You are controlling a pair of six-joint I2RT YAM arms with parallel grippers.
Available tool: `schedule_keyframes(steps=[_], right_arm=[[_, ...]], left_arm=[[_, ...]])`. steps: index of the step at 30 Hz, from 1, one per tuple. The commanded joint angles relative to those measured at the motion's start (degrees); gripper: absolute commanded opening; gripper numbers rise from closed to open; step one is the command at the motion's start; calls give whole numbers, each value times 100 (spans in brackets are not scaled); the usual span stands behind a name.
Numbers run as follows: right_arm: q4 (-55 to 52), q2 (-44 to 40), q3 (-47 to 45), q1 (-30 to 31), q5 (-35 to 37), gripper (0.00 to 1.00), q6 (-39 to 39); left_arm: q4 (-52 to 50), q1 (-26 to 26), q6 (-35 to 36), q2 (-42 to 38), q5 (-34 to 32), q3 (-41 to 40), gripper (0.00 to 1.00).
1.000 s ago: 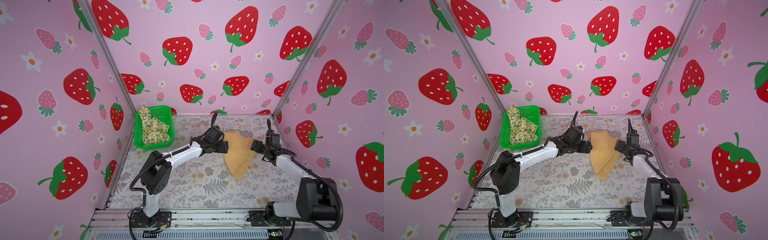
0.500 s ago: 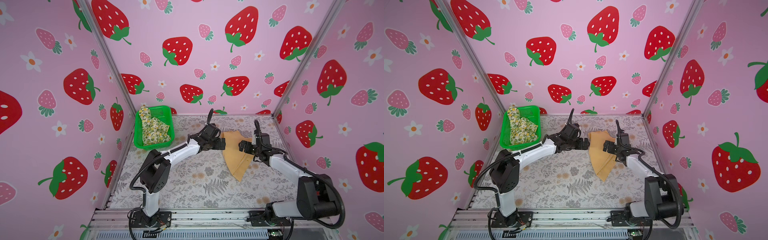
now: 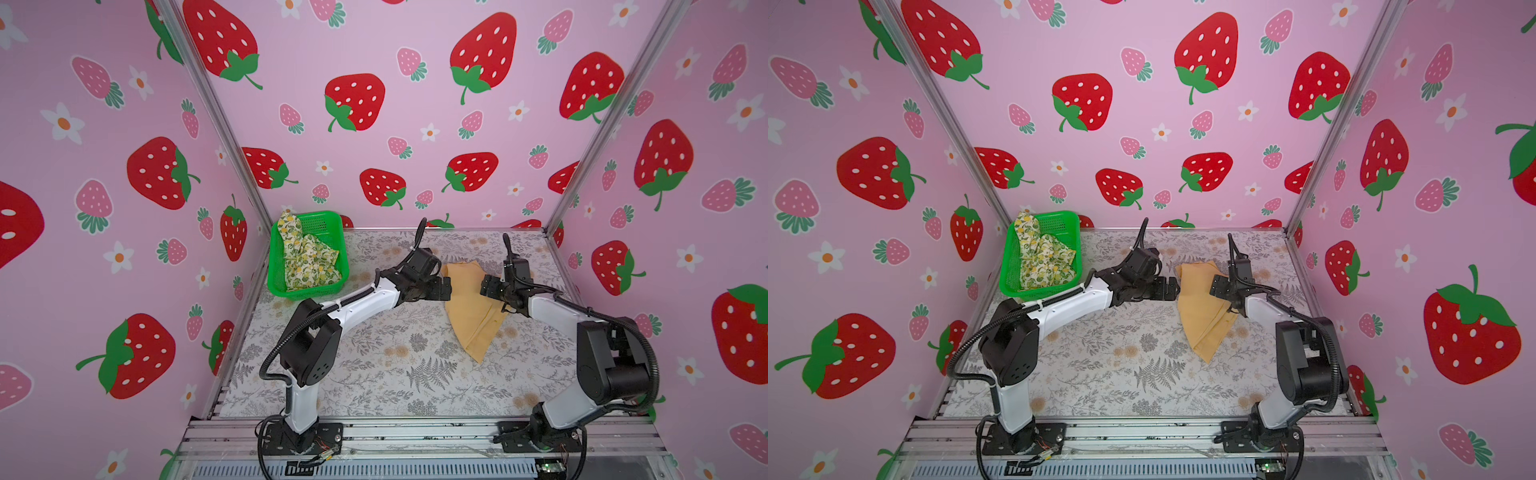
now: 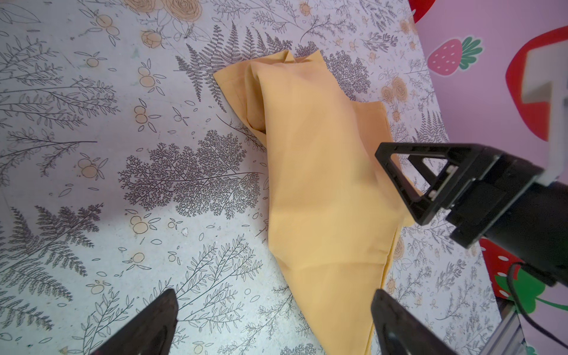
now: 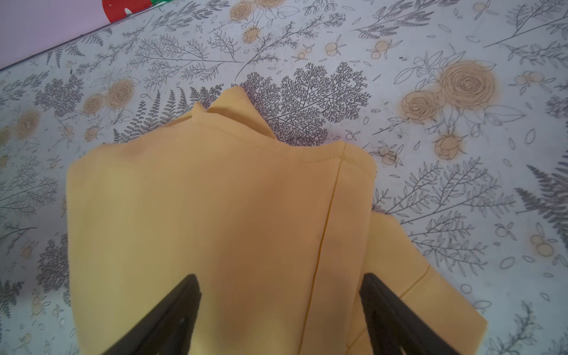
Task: Fold and stack skirts
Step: Flatten out the skirt at the center of the table.
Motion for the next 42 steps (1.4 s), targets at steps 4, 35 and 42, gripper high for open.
schedule_keyframes(steps=[4, 35, 42], right_arm=[[1, 320, 180, -178, 193, 67, -25], [-449, 163, 1569, 1199, -421, 6, -498], [-44, 524, 1531, 1866, -1127, 8, -721]], left_arm=[[-37, 21, -100, -7, 90, -61, 99], [451, 552, -739, -1227, 144, -1450, 99], [702, 616, -1036, -2041, -258, -2332, 99]])
